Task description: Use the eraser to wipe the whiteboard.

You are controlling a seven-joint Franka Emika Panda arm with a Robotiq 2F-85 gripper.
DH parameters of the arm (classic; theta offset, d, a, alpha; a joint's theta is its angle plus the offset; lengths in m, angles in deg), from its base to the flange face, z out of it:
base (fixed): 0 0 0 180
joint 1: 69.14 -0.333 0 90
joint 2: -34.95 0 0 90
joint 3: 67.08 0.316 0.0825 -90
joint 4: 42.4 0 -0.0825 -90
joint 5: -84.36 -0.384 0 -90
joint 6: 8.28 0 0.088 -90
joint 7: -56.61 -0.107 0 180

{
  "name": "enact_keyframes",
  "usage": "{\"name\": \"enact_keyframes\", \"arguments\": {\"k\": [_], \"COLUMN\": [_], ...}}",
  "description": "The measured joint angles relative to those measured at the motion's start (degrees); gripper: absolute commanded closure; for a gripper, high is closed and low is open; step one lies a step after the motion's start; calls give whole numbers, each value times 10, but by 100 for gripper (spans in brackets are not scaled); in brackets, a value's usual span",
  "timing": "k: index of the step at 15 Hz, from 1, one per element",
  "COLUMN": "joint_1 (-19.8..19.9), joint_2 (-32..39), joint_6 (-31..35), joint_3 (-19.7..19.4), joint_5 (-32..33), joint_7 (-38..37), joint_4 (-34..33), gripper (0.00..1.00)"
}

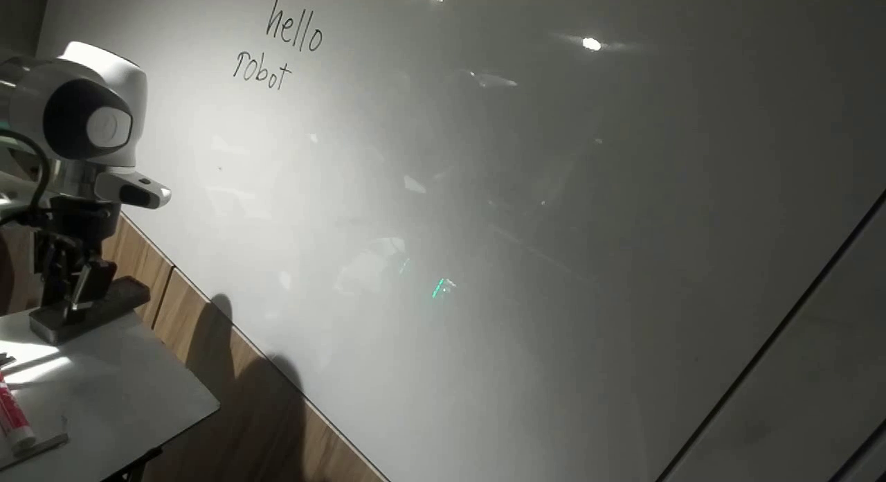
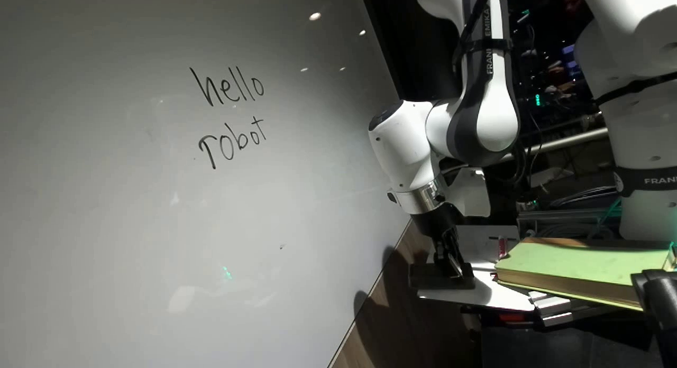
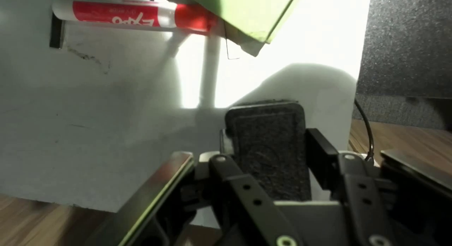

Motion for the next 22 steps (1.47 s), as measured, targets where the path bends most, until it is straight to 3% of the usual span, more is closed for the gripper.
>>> {"name": "enact_keyframes", "arguments": {"k": [4, 11, 17, 22], "joint_1": [-13, -25, -8, 8], "joint_2": [-23, -96, -151, -156], "joint_6": [-15, -101, -180, -222], "joint_3": [-7, -7, -44, -63], "joint_5": [-35, -75, -146, -166], "joint_7": [19, 50, 113, 131], "joint_4": [-31, -111, -229, -322], "gripper": [72, 72, 72, 72]}}
